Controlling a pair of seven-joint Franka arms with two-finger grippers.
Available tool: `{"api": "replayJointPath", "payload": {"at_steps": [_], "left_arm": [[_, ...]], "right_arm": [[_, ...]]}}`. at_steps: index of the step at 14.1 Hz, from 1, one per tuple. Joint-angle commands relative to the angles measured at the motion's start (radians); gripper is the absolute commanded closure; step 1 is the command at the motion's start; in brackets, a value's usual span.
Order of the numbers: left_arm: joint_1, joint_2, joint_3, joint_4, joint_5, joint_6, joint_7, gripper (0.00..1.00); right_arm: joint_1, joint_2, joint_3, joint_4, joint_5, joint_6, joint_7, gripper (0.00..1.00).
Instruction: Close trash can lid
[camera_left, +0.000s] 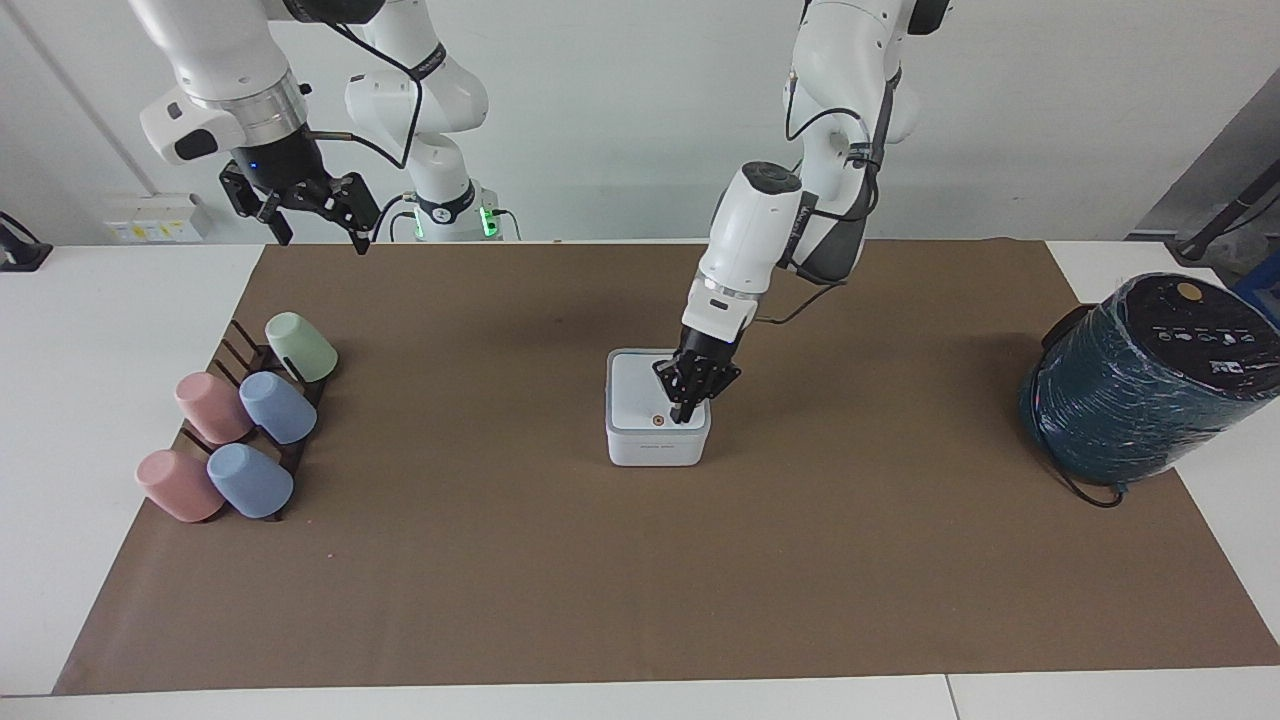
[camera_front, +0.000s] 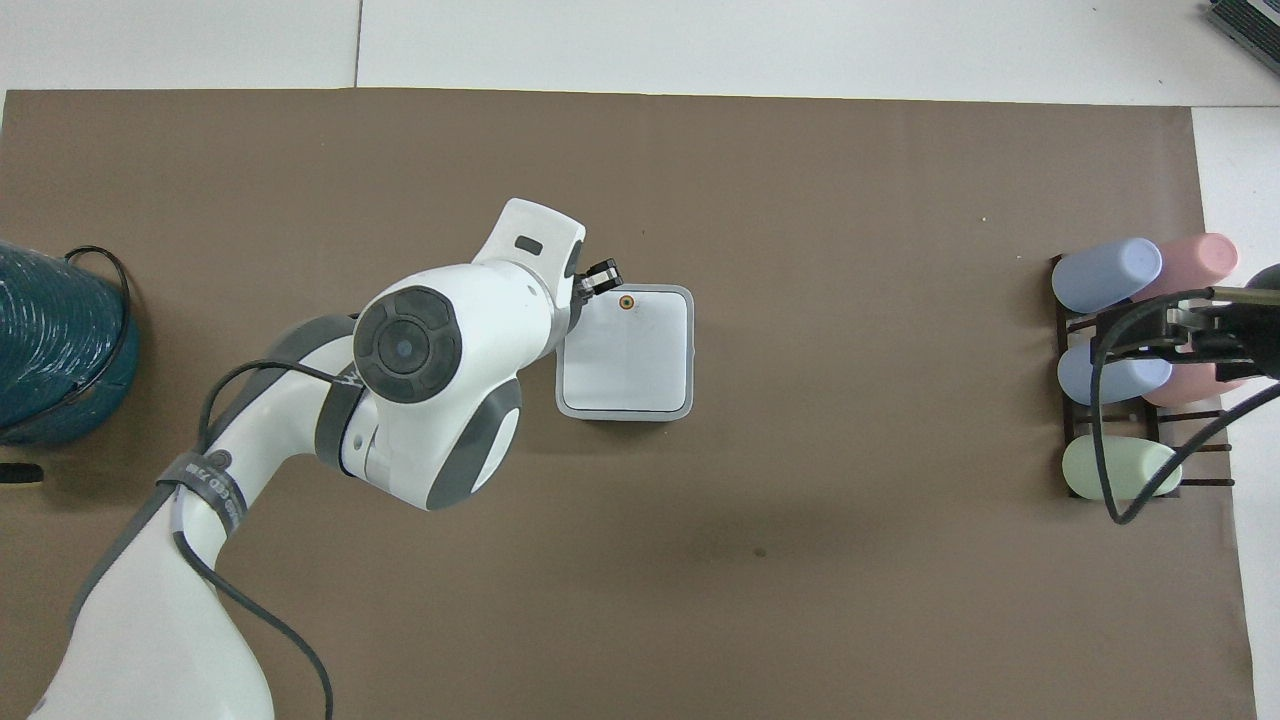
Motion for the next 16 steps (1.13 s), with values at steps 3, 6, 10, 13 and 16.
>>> {"api": "replayJointPath", "payload": {"at_steps": [3, 6, 10, 13, 16], "left_arm": [[0.141, -0.062, -0.007, 0.048, -0.005, -0.258, 0.177, 0.86], [0.247, -0.068, 0.003, 0.118, -0.005, -0.478, 0.390, 0.85], [0.405, -0.083, 0.005, 0.160, 0.005, -0.624, 0.628, 0.81], [0.465, -0.122, 0.016, 0.161, 0.021, -0.668, 0.728, 0.80], [0.485, -0.188, 0.019, 0.173, 0.024, -0.733, 0.736, 0.77]], "right_arm": [[-0.002, -0.009, -0.002, -0.003, 0.005, -0.010, -0.018, 0.00], [0.000, -0.009, -0.002, -0.003, 0.005, -0.010, -0.018, 0.00], [0.000, -0.009, -0.002, -0.003, 0.005, -0.010, -0.018, 0.00], [0.000, -0.009, -0.002, -0.003, 0.004, -0.010, -0.018, 0.00], [0.000, -0.009, -0.002, -0.003, 0.005, -0.010, -0.018, 0.00]]}}
